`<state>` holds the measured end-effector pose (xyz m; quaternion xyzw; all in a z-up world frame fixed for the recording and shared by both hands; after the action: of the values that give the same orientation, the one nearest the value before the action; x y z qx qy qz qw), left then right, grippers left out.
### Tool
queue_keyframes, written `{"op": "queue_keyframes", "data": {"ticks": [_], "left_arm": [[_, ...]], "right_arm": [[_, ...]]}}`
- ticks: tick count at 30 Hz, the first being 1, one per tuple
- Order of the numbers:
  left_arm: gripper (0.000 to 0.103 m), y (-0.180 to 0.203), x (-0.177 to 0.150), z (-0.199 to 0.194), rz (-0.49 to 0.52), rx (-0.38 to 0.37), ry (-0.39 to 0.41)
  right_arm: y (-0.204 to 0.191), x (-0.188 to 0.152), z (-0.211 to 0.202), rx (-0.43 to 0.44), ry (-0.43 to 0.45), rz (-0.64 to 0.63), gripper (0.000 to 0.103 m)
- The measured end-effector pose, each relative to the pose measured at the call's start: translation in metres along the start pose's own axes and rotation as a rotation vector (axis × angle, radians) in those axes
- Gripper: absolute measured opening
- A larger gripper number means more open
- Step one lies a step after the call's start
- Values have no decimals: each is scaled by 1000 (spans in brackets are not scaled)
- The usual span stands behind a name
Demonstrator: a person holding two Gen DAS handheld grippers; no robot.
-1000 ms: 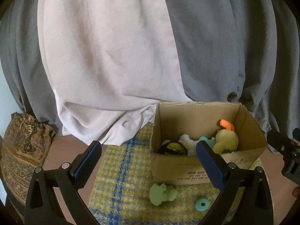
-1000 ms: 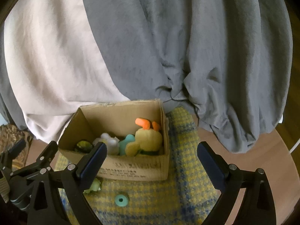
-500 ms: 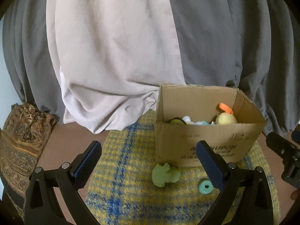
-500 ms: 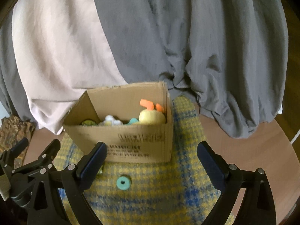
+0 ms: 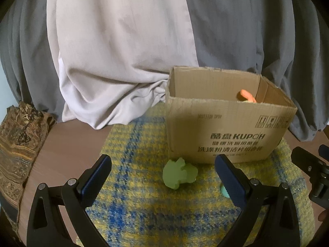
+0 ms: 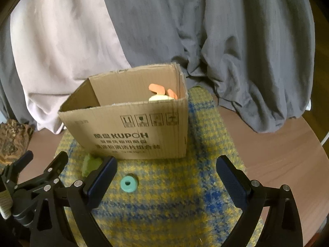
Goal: Organize objects
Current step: 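Withdraw both open grippers from the box toward the frog plush and ring, then grasp the green frog plush with the left gripper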
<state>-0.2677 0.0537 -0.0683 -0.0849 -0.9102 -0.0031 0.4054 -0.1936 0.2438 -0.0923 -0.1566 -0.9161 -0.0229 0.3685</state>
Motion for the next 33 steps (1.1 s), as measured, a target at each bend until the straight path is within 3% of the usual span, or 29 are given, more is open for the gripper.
{"op": "queue_keyframes", "data": {"ticks": [26,30,33], "left_arm": [[102,25,-38,72,10,-52,-93],[94,29,-44,85,15,-66,-123],[79,34,-46,92,33,-69,-137]], "right_arm": [[16,-24,52,-49,-102,-6,97],[18,-26,57,-45,-115,0,97],[20,-25,59,-45,-118,2,97]]}}
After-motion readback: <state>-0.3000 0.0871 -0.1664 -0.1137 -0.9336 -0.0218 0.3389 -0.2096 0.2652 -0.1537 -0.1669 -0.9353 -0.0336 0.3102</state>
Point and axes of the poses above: each gripper's, at about its wrist camera, not at the fingertips, and z roughly the way its jaws point, y to its right, x to its top, the point moved 10 cm from there along z, roughly the way its jaws point, and after that the axes turned 3 degrees about -y, right-handed, at the moved point
